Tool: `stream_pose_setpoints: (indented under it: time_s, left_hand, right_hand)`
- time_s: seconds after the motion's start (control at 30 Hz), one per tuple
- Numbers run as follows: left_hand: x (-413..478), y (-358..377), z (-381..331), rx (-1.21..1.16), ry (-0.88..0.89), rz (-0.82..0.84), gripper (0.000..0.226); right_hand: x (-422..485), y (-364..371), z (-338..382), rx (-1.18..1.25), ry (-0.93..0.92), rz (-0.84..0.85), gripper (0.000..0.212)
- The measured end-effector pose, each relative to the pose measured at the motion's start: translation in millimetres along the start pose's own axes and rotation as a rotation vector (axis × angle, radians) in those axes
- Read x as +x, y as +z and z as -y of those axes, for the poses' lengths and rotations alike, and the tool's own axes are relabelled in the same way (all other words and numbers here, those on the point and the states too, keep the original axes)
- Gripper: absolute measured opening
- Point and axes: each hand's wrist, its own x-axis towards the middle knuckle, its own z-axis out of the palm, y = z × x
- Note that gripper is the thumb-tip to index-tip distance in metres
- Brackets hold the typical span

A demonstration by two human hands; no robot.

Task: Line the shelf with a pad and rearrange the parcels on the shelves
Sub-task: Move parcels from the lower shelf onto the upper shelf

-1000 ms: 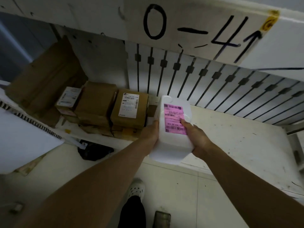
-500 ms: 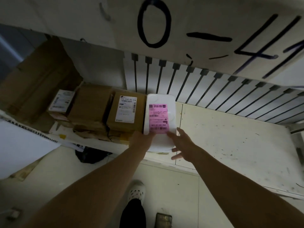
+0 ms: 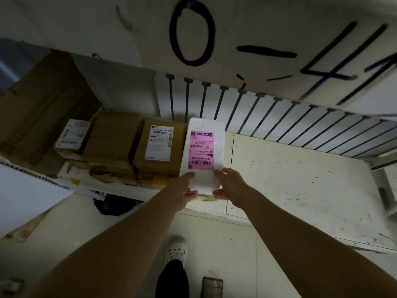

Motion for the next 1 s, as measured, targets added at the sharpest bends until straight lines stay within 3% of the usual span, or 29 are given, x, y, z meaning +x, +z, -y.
stream_pose_setpoints:
  time_s: [0.1,0.23,0.43,0.57,0.83,1.0]
  left_hand:
    - [-5,-4,3,0.056,-0.008,0.013,0.049]
    - [-24,-9,-1,0.116,0.011,0.032,0.046]
    - [-73,-9,-6,0.223,0.151,-0.011,0.047]
    - [-143,1,1,0.452,0.308,-0.017,0.031]
    - [-308,29,10,0.93,0.619,0.205,0.014]
    - [-393,57,17,0.968,0.814,0.336,0.027]
  right_hand:
    - [-10,-6,2,0.01,0.013,-0.005,0.063]
    - [-30,-19,6,0.012,-0.005,-0.022,0.062]
    - [-86,-46,20,-0.009,-0.107,-0.019,0.034]
    - [-142,-72,26,-0.065,-0.184,0.003,0.028]
    - [-267,-156,39,-0.121,-0.454,-0.002,0.031]
    - [-330,-202,39,-0.157,-0.56,0.005,0.028]
